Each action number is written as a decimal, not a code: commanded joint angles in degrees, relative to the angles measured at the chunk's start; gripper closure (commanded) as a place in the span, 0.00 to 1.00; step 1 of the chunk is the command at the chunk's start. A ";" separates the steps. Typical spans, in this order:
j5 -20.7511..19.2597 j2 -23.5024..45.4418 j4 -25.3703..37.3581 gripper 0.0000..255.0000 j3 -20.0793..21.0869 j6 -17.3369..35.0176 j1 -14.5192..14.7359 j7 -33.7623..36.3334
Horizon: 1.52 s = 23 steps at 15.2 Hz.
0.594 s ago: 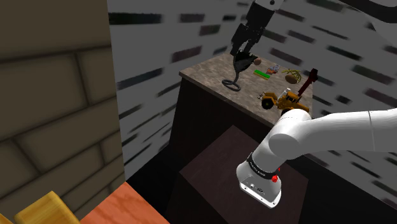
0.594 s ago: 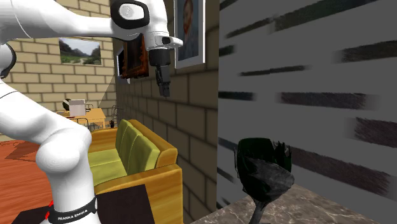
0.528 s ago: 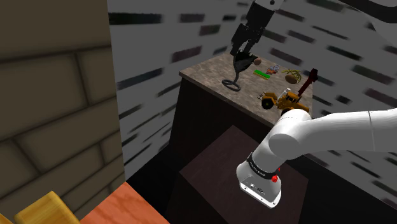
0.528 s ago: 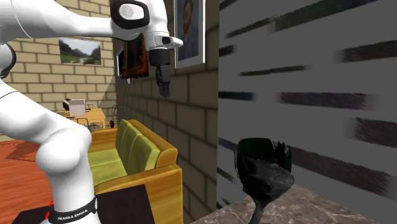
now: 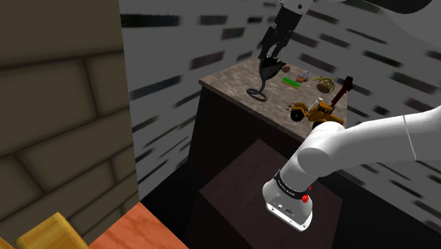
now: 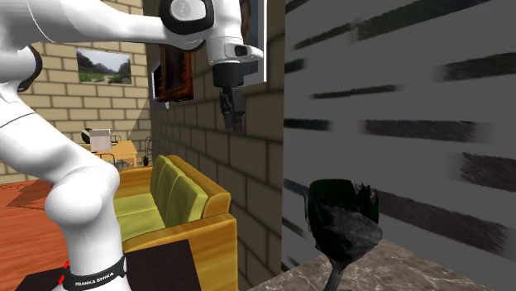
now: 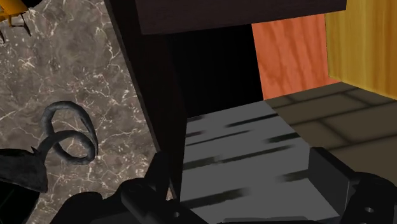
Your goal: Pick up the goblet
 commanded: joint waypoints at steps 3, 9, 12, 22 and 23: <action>-1.05 5.50 2.97 0.00 -5.62 2.16 -0.55 -5.69; -0.19 15.56 9.91 0.00 -13.81 4.31 -0.57 -14.37; 1.58 21.53 14.35 0.00 -17.97 4.93 -0.48 -19.16; 11.02 39.63 26.76 0.00 -27.03 5.45 -2.51 -32.74; 11.00 39.57 25.94 0.00 -27.01 6.22 -2.51 -32.78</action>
